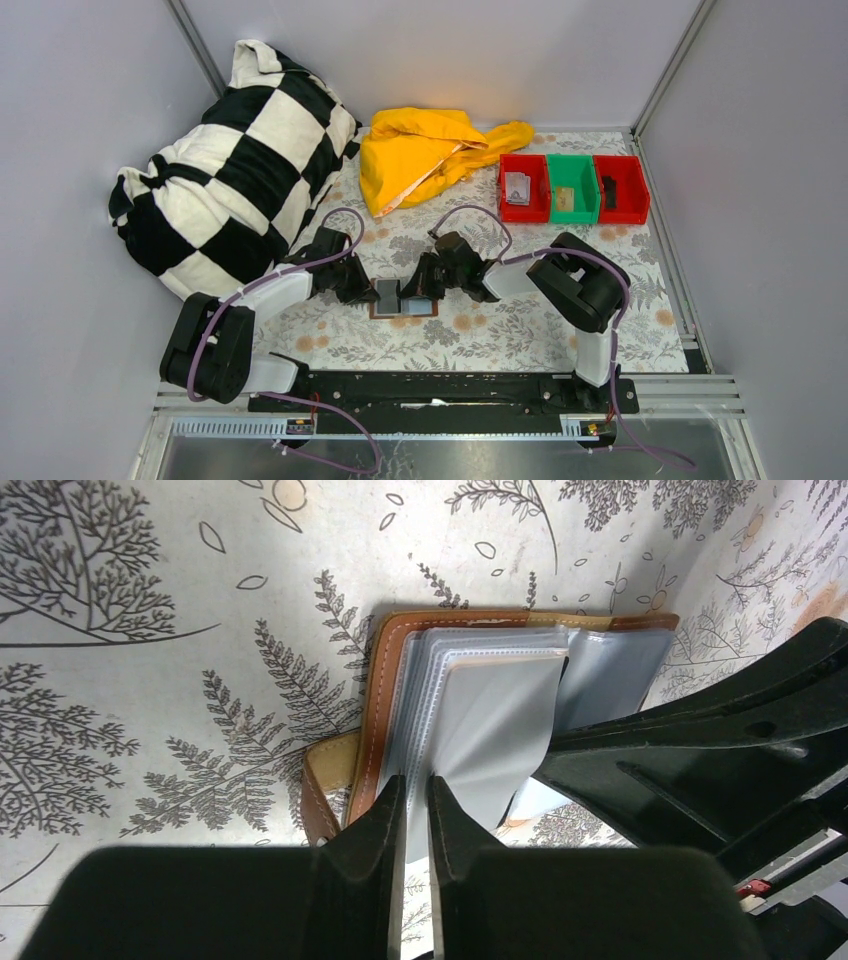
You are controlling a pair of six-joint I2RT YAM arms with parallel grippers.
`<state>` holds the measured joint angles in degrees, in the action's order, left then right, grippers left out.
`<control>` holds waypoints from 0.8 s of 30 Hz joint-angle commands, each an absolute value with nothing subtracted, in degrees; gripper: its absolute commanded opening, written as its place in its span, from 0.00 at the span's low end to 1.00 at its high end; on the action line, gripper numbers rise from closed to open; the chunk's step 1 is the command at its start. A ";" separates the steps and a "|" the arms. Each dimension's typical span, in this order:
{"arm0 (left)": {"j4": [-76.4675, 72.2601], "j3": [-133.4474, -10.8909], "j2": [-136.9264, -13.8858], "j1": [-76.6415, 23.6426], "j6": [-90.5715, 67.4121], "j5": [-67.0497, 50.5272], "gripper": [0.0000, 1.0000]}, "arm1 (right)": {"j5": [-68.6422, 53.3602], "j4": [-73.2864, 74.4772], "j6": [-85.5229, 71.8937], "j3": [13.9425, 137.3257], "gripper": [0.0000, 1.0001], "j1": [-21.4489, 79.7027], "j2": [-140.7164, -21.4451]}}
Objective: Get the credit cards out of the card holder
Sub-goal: Remove the credit card from the card holder.
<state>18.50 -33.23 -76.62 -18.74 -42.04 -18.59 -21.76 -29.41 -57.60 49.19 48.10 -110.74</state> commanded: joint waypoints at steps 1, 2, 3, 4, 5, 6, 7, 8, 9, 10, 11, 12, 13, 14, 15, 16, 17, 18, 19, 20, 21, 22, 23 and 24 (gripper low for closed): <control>17.32 -32.33 -76.11 -19.51 -42.10 -18.42 0.00 | -19.59 -30.00 -55.69 47.12 0.00 48.56 -107.03; 17.31 -32.39 -76.11 -19.51 -42.06 -18.40 0.00 | -19.21 -29.52 -55.30 46.91 0.00 48.48 -106.50; 17.33 -32.43 -76.11 -19.51 -42.02 -18.48 0.00 | -18.95 -29.16 -54.96 46.77 0.00 48.39 -106.07; 17.34 -32.44 -76.07 -19.51 -42.01 -18.46 0.00 | -18.77 -29.02 -54.74 46.62 0.00 48.35 -105.74; 17.32 -32.50 -76.11 -19.51 -42.01 -18.52 0.00 | -18.66 -28.93 -54.48 46.52 0.00 48.29 -105.55; 17.31 -32.58 -76.16 -19.51 -41.93 -18.65 0.00 | -18.68 -29.03 -54.39 46.50 0.00 48.20 -105.43; 17.37 -32.60 -76.17 -19.49 -41.93 -18.76 0.00 | -18.87 -29.15 -54.34 46.56 0.00 48.25 -105.45; 17.32 -32.60 -76.20 -19.51 -41.88 -18.82 0.00 | -18.93 -29.22 -54.22 46.66 0.00 48.25 -105.47; 17.32 -32.61 -76.17 -19.49 -41.84 -19.03 0.00 | -19.05 -29.57 -54.29 46.67 0.00 48.24 -105.33; 17.36 -32.61 -76.32 -19.49 -41.77 -19.14 0.00 | -19.21 -29.94 -54.31 46.68 0.12 48.17 -105.32; 17.32 -32.65 -76.34 -19.51 -41.71 -19.19 0.00 | -19.47 -30.52 -54.36 46.72 0.19 48.24 -105.37; 17.36 -32.69 -76.44 -19.51 -41.67 -19.28 0.00 | -19.70 -30.61 -54.48 46.86 0.21 48.25 -105.45; 17.32 -32.69 -76.58 -19.51 -41.58 -19.32 0.00 | -19.83 -30.34 -54.47 47.25 0.23 48.22 -105.41; 17.30 -32.70 -76.70 -19.50 -41.51 -19.56 0.00 | -20.05 -30.17 -54.37 47.54 0.26 48.23 -105.52; 17.01 -32.70 -76.81 -19.51 -41.49 -19.90 0.00 | -20.18 -30.13 -54.45 47.81 0.28 48.18 -105.60; 16.70 -32.62 -76.82 -19.51 -41.46 -20.26 0.00 | -20.21 -30.08 -54.49 48.00 0.28 48.20 -105.64; 16.51 -32.61 -76.94 -19.49 -41.44 -20.56 0.00 | -20.26 -30.06 -54.46 48.24 0.29 48.19 -105.81; 16.38 -32.54 -76.97 -19.47 -41.40 -20.79 0.00 | -20.29 -30.00 -54.44 48.49 0.28 48.22 -105.96; 16.33 -32.52 -77.07 -19.51 -41.33 -20.90 0.00 | -20.28 -29.90 -54.45 48.70 0.27 48.23 -106.21; 16.39 -32.59 -77.06 -19.49 -41.19 -20.94 0.00 | -20.32 -29.88 -54.51 48.90 0.25 48.24 -106.53; 16.35 -32.56 -77.01 -19.51 -41.14 -21.04 0.00 | -20.50 -30.00 -54.62 49.09 0.24 48.21 -106.85; 16.41 -32.56 -76.91 -19.51 -41.09 -21.13 0.00 | -20.65 -30.25 -54.80 49.20 0.23 48.24 -107.21; 16.37 -32.52 -76.82 -19.51 -41.01 -21.12 0.00 | -20.86 -30.83 -55.12 49.22 0.23 48.19 -107.59; 16.36 -32.52 -76.74 -19.47 -40.96 -21.15 0.00 | -21.26 -31.55 -55.52 49.22 0.23 48.28 -107.92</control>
<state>18.06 -33.23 -76.62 -19.31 -41.89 -20.03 -20.51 -29.06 -55.31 47.13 48.10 -107.94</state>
